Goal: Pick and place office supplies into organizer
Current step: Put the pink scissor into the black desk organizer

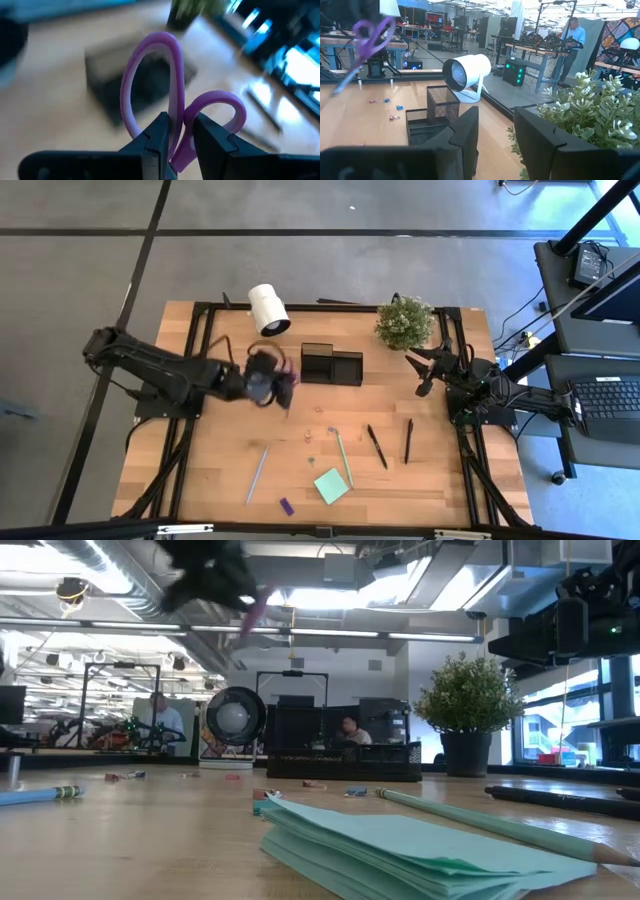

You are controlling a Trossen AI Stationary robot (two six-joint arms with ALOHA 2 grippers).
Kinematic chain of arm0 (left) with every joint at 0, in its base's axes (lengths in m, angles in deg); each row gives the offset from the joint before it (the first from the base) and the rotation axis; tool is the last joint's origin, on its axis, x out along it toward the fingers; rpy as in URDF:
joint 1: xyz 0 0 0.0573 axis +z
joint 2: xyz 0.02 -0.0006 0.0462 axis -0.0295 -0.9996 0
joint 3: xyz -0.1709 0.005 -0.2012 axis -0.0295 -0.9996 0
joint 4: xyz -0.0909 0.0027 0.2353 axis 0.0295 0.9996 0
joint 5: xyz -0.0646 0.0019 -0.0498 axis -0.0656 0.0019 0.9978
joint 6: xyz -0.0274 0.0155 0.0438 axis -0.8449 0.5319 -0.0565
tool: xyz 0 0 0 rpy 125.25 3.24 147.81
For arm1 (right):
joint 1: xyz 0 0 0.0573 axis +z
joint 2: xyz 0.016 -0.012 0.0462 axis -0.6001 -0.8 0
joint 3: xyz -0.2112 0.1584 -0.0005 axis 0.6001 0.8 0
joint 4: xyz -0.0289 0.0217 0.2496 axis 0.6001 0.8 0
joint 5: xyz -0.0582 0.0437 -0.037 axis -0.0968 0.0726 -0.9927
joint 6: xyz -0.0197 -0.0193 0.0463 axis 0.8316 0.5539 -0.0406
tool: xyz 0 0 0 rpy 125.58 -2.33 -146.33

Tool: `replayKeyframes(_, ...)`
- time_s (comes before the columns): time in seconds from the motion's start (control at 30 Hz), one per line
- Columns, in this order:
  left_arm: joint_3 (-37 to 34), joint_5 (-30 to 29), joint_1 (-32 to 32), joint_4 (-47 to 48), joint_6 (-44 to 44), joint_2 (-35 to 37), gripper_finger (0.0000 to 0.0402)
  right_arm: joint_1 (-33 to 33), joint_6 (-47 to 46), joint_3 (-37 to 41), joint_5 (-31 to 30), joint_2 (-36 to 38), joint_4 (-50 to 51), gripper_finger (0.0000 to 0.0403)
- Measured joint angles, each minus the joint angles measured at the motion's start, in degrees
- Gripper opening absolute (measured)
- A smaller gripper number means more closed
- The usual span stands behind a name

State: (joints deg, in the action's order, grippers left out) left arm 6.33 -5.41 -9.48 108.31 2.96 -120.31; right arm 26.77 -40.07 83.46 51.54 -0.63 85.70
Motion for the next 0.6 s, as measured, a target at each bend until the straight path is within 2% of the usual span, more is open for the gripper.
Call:
replayKeyframes(0.27, 0.07, -0.74, 13.11, -23.41, 26.17, -0.28, 0.007, -0.01, -0.01, 0.0, -0.02, -0.01, -0.04, 0.0129)
replayKeyframes(0.43, 0.09, 0.02, 18.35, -26.43, 29.88, -0.58, 0.0071, 0.01, -0.09, 0.02, 0.0, 0.01, -0.12, 0.0129)
replayKeyframes(0.6, 0.09, 2.39, 21.35, -29.22, 30.19, -3.87, 0.0069, 0.0, 0.0, 0.01, 0.0, 0.0, -0.07, 0.0129)
